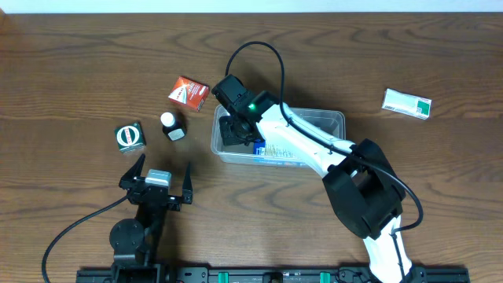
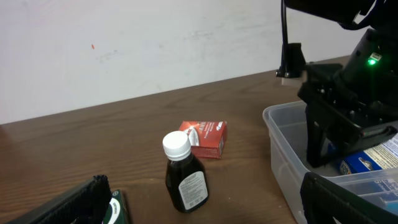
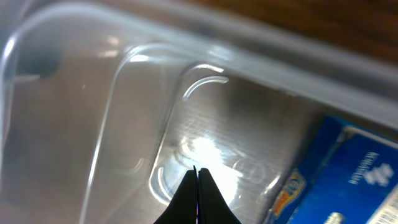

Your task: Pack container

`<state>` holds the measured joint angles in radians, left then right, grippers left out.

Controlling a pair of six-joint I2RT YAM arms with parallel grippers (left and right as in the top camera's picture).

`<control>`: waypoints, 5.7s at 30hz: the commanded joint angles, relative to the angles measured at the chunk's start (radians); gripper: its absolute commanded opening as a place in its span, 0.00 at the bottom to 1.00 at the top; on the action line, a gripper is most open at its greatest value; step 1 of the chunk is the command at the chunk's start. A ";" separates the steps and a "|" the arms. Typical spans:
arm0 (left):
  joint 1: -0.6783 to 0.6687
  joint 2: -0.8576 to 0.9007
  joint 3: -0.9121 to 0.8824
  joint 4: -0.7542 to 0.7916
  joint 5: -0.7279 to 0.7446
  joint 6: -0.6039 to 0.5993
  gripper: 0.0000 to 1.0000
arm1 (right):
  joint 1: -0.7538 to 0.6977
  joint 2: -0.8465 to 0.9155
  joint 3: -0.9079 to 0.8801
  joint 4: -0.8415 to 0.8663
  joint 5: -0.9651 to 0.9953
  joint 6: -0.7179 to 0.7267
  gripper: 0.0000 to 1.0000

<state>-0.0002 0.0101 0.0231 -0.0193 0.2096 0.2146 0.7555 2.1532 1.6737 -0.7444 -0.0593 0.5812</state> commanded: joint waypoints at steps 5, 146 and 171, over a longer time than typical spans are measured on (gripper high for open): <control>0.001 -0.006 -0.019 -0.032 0.011 0.013 0.98 | 0.017 0.009 0.004 -0.008 0.138 0.108 0.01; 0.001 -0.006 -0.019 -0.032 0.011 0.013 0.98 | -0.929 -0.148 0.014 -0.295 0.174 0.419 0.99; 0.001 -0.006 -0.019 -0.032 0.011 0.013 0.98 | -0.931 0.023 0.012 -0.095 0.201 0.546 0.95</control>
<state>-0.0002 0.0101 0.0231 -0.0193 0.2096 0.2146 -0.1673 2.1410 1.6852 -0.8307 0.1131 1.1034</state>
